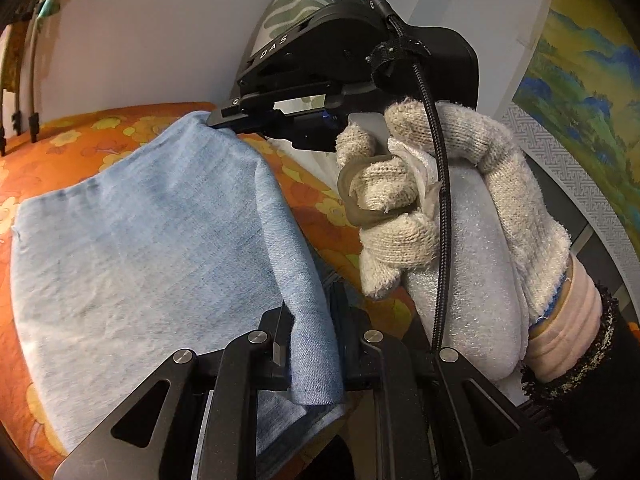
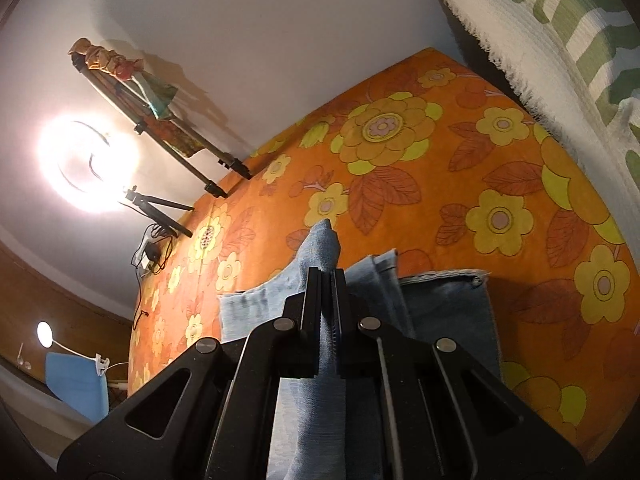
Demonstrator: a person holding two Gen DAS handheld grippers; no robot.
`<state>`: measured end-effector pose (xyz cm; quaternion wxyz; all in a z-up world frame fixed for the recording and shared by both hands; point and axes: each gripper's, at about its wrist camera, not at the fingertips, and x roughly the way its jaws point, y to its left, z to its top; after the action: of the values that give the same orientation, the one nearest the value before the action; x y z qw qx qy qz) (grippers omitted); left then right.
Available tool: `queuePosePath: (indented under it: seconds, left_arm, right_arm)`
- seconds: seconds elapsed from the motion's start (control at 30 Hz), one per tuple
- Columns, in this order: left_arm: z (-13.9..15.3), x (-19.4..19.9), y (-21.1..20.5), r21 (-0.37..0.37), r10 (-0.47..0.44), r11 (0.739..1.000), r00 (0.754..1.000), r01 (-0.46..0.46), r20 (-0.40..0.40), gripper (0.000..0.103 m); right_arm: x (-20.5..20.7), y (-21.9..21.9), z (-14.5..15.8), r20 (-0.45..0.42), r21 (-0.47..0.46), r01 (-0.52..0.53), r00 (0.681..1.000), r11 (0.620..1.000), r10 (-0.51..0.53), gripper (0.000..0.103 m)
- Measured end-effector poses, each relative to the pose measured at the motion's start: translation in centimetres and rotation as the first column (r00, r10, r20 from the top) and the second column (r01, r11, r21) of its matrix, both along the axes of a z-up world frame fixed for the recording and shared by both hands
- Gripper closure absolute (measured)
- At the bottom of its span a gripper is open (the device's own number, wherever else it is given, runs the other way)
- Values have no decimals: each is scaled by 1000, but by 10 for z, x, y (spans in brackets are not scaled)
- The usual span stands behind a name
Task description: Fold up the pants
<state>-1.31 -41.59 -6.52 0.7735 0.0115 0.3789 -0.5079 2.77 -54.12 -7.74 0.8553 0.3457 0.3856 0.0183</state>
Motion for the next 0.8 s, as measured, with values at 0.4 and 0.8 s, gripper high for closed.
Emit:
queuePosePath:
  seconds: [0.4,0.8]
  left_arm:
    - [-7,-10,-18,29,-18,999,1000,17,4,90]
    - [-8,-25,-33,48,-53,998,998,51,42,89]
  right_arm:
    - [-3,-30,-19,-35,-34,50,998,998,-51,101]
    - [-21,-54,-13,-2,-1,85,996,996,-85,100]
